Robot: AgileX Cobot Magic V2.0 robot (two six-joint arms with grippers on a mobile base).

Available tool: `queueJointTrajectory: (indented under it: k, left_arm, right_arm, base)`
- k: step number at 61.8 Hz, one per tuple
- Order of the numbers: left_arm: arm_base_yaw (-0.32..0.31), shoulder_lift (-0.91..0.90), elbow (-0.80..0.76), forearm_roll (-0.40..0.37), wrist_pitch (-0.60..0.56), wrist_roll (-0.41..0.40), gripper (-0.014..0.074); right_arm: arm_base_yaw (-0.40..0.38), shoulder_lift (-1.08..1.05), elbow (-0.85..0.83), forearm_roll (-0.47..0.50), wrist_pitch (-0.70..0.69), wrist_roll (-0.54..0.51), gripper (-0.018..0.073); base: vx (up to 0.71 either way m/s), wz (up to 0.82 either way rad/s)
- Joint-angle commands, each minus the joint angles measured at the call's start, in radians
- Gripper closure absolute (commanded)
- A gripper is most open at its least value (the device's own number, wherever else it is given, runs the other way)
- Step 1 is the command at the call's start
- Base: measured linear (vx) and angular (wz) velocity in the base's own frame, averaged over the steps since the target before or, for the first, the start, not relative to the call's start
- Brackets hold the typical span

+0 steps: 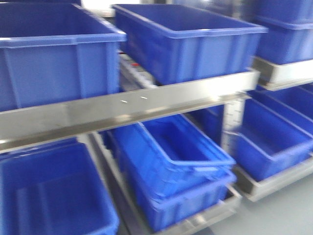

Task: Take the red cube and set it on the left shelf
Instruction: 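Turn the base and approach the shelf rack of blue bins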

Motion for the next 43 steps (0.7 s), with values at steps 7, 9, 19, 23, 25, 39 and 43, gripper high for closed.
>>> queueJointTrajectory:
  k: [7,9,19,23,25,39,43]
  left_arm:
    - [-0.005,0.007,0.022,-0.005,-0.091,0.001,0.0491]
    - [-0.005,0.007,0.022,-0.005,-0.091,0.001,0.0491]
    - [-0.005,0.007,0.022,-0.005,-0.091,0.001,0.0491]
    - [-0.005,0.007,0.022,-0.005,-0.091,0.001,0.0491]
    - [-0.005,0.007,0.022,-0.005,-0.091,0.001,0.0491]
    - [-0.005,0.007,0.022,-0.005,-0.091,0.001,0.0491]
    - [-0.005,0.007,0.022,-0.005,-0.091,0.001,0.0491]
  right_arm:
    - [-0.005,0.003,-0.029,-0.010,-0.091,-0.005,0.0501]
    - [-0.005,0.003,-0.029,-0.010,-0.091,-0.005,0.0501]
    - [-0.005,0.003,-0.029,-0.010,-0.091,-0.005,0.0501]
    - [-0.005,0.003,-0.029,-0.010,-0.091,-0.005,0.0501]
    - [-0.005,0.003,-0.029,-0.010,-0.091,-0.005,0.0501]
    - [-0.005,0.003,-0.029,-0.010,-0.091,-0.005,0.0501]
    - [-0.005,0.003,-0.029,-0.010,-0.091,-0.005,0.0501]
  base:
    - [0.41,0.55]
    - [0.38,0.55]
    - [0.35,0.54]
    - [0.30,0.54]
    - [0.28,0.58]
    - [0.24,0.46]
    - [0.17,0.41]
